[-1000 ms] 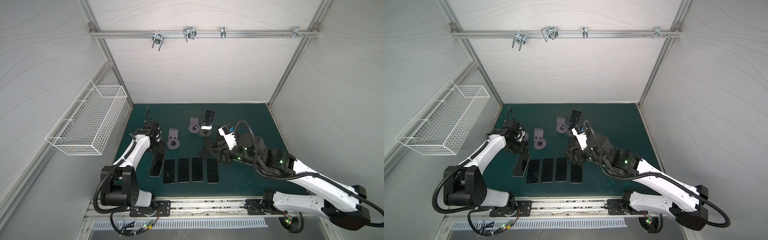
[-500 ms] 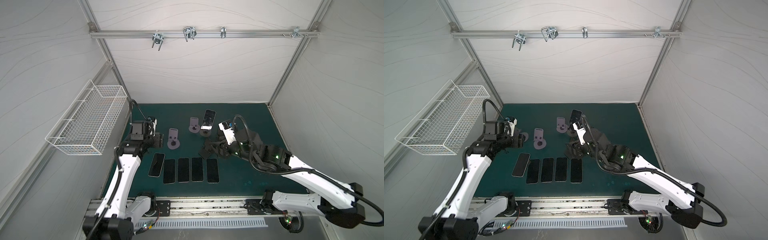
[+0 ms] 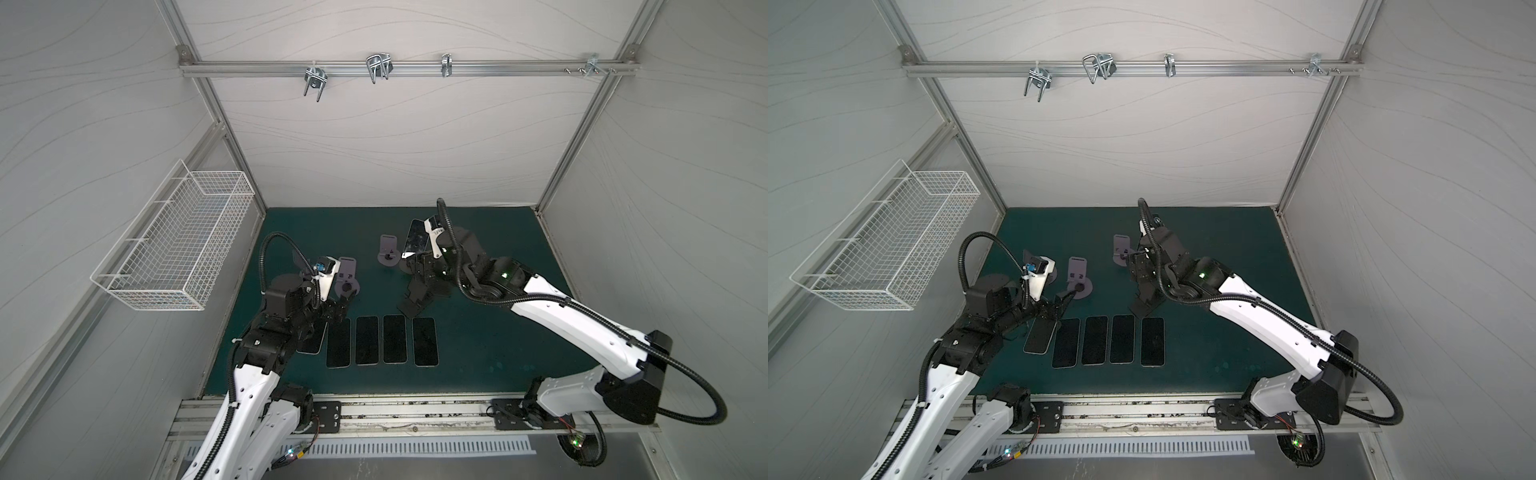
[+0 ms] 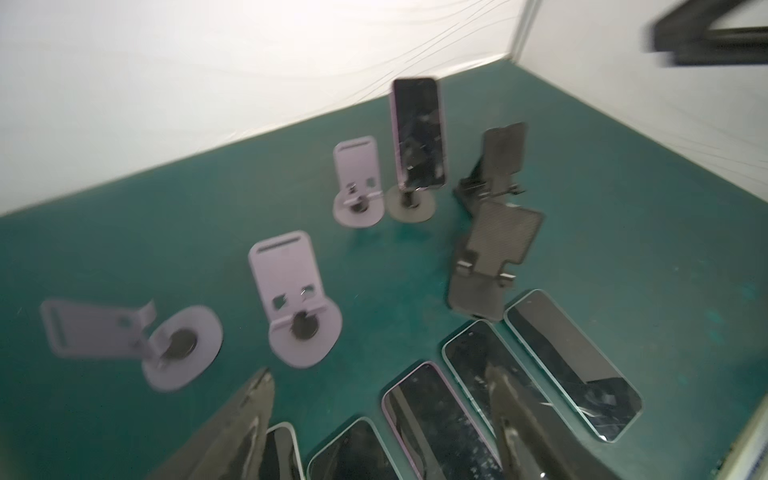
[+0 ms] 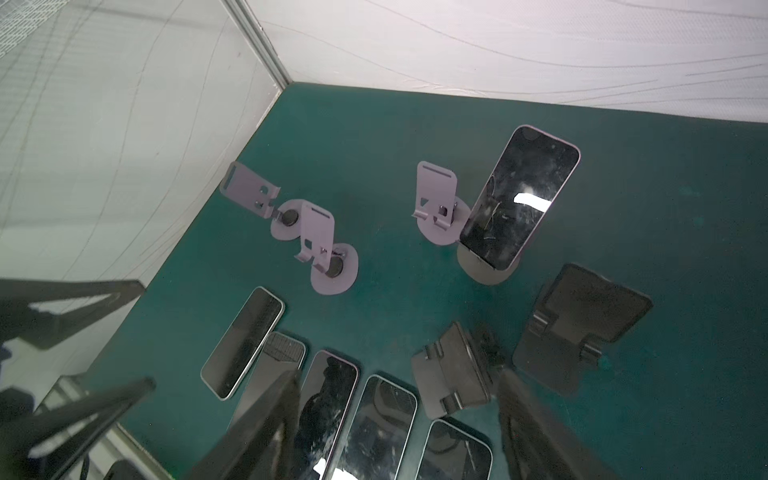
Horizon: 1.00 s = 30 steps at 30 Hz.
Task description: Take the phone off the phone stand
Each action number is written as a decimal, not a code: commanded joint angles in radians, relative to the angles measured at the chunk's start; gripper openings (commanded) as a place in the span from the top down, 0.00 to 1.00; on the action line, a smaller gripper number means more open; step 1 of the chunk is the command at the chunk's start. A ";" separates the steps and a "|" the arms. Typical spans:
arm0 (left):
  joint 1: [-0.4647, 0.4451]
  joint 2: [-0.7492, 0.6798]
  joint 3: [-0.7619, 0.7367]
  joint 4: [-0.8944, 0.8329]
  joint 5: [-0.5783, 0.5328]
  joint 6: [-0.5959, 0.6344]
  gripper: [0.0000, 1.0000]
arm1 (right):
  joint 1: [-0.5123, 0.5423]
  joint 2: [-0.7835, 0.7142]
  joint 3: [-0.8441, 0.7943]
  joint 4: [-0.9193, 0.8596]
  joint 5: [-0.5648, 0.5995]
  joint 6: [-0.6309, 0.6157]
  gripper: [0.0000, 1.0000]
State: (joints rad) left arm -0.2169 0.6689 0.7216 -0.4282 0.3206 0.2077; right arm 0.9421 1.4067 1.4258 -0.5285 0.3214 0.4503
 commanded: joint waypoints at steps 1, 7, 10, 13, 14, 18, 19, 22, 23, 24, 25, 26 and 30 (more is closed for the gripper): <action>-0.036 -0.008 0.045 0.103 0.048 0.063 0.16 | -0.007 0.048 0.075 0.000 0.060 0.032 0.24; -0.052 -0.039 0.027 0.198 0.080 0.018 0.15 | -0.028 0.114 0.154 -0.020 0.070 0.036 0.23; -0.055 -0.058 0.019 0.211 0.104 0.004 0.14 | -0.041 0.127 0.171 -0.034 0.088 0.029 0.23; -0.059 -0.064 0.002 0.229 0.110 0.001 0.13 | -0.059 0.143 0.160 -0.021 0.101 0.021 0.22; -0.062 -0.057 -0.001 0.229 0.121 0.007 0.13 | -0.067 0.149 0.163 -0.022 0.104 0.026 0.22; -0.077 -0.032 0.000 0.231 0.145 0.018 0.13 | -0.091 0.183 0.175 -0.007 0.109 0.040 0.22; -0.079 -0.032 -0.004 0.239 0.150 0.018 0.13 | -0.096 0.195 0.179 0.002 0.109 0.038 0.22; -0.080 -0.024 -0.004 0.257 0.163 0.010 0.13 | -0.110 0.239 0.215 -0.003 0.120 0.038 0.22; -0.079 -0.021 -0.002 0.259 0.169 0.011 0.13 | -0.115 0.254 0.233 -0.012 0.131 0.039 0.22; -0.082 -0.017 0.002 0.258 0.174 0.018 0.13 | -0.119 0.266 0.244 -0.017 0.147 0.040 0.22; -0.088 -0.015 0.006 0.257 0.173 0.025 0.13 | -0.122 0.282 0.254 -0.020 0.161 0.044 0.22; -0.095 -0.013 0.007 0.258 0.169 0.028 0.13 | -0.126 0.295 0.265 -0.020 0.164 0.046 0.22; -0.112 -0.021 0.001 0.277 0.176 0.023 0.13 | -0.138 0.339 0.295 -0.009 0.171 0.045 0.21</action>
State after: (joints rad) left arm -0.3164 0.6579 0.7128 -0.2207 0.4686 0.2096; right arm 0.8146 1.7226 1.6867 -0.5331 0.4580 0.4824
